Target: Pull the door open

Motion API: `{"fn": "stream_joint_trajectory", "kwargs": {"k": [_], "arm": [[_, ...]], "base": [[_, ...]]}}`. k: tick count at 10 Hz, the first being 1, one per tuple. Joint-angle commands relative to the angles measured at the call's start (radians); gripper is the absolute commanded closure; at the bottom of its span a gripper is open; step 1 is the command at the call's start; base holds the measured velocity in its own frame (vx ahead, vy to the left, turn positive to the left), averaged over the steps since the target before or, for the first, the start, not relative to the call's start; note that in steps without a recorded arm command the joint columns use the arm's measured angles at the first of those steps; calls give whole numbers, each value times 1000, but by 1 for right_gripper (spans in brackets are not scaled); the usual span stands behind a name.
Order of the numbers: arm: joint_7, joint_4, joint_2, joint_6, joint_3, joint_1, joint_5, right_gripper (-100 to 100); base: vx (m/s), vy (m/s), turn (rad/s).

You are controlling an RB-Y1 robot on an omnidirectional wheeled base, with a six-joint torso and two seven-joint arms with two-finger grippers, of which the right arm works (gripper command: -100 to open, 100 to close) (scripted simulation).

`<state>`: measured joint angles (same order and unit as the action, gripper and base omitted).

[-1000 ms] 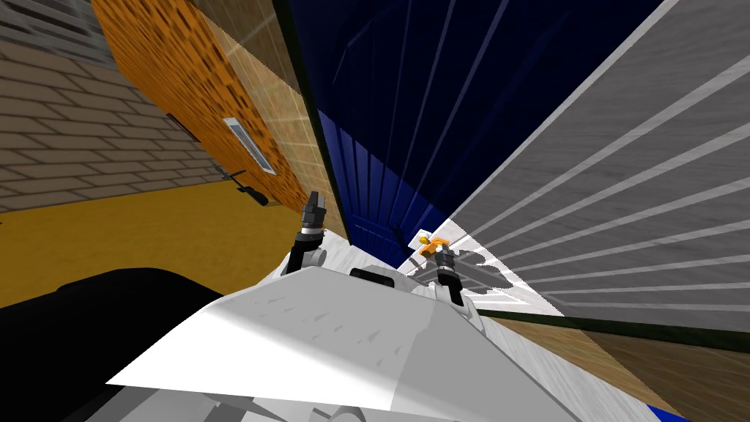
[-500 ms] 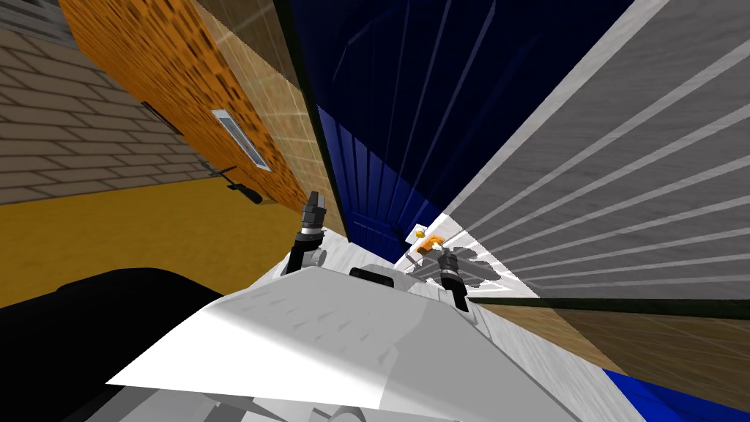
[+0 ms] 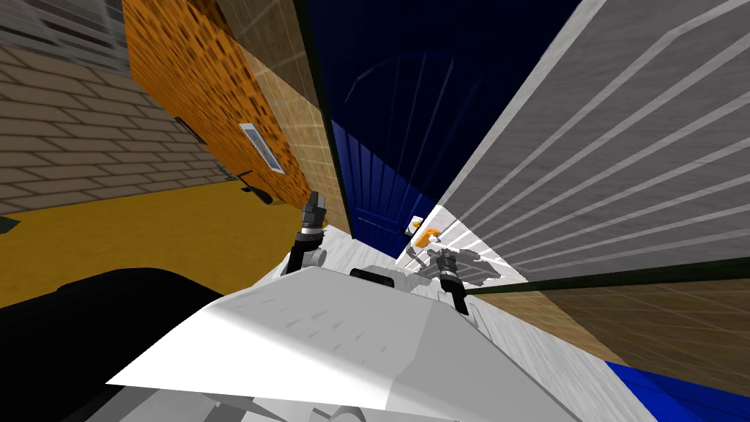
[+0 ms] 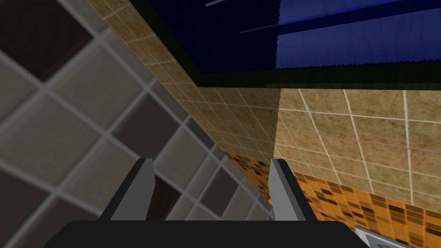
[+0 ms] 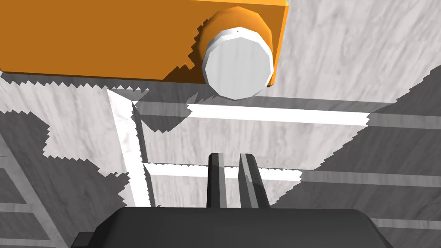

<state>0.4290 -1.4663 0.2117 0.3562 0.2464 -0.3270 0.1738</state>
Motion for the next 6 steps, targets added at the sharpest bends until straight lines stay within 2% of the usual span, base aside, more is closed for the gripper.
{"fn": "stream_joint_trajectory", "kwargs": {"k": [1,3,4,5,6], "arm": [[10,-14,-2,9,-23,-3,5,-100],[20,-29,-1,20,-46,-10,9,-100],[16,-19,-2,21,-38,-8,8,-100],[5,10,2,14,-10,-6,1,-100],[2,17,2,13,-5,-2,-1,-100]], "base": [[-191,51,85],[-173,49,72],[-76,14,9],[18,-126,-161],[72,-149,-91]]}}
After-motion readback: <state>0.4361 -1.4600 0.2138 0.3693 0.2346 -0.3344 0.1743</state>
